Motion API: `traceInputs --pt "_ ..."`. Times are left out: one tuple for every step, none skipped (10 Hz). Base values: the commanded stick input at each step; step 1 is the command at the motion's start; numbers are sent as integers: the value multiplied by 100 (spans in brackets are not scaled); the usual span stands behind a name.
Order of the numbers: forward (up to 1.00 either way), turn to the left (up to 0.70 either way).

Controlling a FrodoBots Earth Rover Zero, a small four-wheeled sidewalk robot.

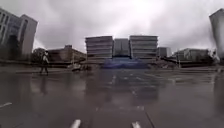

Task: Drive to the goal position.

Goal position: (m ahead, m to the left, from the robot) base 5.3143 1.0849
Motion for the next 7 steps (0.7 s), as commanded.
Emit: traceInputs --pt "100 0" --pt "100 0" --pt "100 0" --pt "100 0" --pt "100 0" --pt "100 0" --pt "100 0"
